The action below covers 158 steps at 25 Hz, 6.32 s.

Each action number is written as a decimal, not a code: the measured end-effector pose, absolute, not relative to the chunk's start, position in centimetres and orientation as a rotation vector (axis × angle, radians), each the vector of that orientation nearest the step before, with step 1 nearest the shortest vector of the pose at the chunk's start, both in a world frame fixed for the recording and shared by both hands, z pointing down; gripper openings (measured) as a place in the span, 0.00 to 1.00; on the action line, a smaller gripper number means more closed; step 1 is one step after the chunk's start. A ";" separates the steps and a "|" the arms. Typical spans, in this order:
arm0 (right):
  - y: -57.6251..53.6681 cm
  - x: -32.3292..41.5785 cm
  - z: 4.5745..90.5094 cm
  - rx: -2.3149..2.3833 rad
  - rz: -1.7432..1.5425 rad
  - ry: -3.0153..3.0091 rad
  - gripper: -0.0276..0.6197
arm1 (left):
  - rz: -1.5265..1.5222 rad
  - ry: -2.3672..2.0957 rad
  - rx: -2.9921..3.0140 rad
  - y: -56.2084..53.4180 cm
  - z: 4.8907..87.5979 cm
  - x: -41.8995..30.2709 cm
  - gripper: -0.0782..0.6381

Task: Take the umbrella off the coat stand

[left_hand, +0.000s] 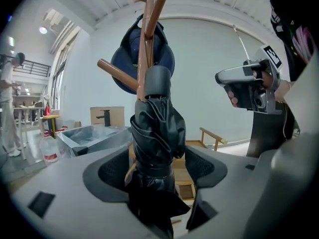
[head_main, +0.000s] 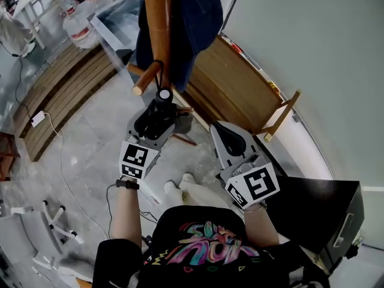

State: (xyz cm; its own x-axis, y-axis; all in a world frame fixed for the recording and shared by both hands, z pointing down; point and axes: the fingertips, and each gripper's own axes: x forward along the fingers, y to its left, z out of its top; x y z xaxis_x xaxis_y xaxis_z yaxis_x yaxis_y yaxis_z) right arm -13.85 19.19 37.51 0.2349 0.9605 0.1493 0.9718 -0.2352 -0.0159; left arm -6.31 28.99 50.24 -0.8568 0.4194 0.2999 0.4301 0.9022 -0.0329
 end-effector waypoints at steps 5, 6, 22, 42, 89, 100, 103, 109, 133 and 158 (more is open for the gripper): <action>19.2 -14.5 38.0 -2.351 -0.174 -1.887 0.07 | -0.042 -2.763 -0.608 29.8 50.8 -7.4 0.56; 19.2 -14.6 38.0 -2.346 -0.176 -1.890 0.07 | -0.041 -2.767 -0.602 29.9 50.9 -7.6 0.56; 19.8 -15.4 38.6 -2.312 -0.166 -1.908 0.07 | -0.024 -2.762 -0.541 30.6 51.5 -8.5 0.48; 18.8 -14.8 37.3 -2.341 -0.137 -1.898 0.07 | -0.025 -2.798 -0.589 29.3 48.2 -8.0 0.46; 15.7 -3.2 32.1 -2.693 -0.123 -1.604 0.07 | -0.026 -2.781 -1.198 17.5 34.0 8.7 0.46; 15.8 -1.8 33.6 -2.719 -0.146 -1.516 0.07 | -0.078 -2.732 -1.313 14.5 36.2 12.7 0.46; 15.8 -2.0 34.1 -2.710 -0.135 -1.513 0.07 | -0.072 -2.734 -1.343 14.2 36.4 13.0 0.46; 15.7 -3.1 35.4 -2.648 -0.125 -1.531 0.07 | -0.118 -2.751 -1.379 14.0 37.1 13.0 0.46; 16.9 -5.7 36.6 -2.572 -0.113 -1.578 0.07 | -0.166 -2.776 -1.311 15.5 38.7 10.7 0.46; 17.1 -7.2 37.3 -2.572 -0.139 -1.579 0.06 | -0.117 -2.803 -1.144 16.8 39.1 8.4 0.46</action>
State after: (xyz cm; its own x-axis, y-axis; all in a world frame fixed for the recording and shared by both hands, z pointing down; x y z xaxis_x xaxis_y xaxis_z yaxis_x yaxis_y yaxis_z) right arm -7.18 17.09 37.25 0.4517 0.8810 0.1408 0.8920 -0.4487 -0.0540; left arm 8.44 16.78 39.07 -0.7094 0.6923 0.1320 0.7010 0.7126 0.0294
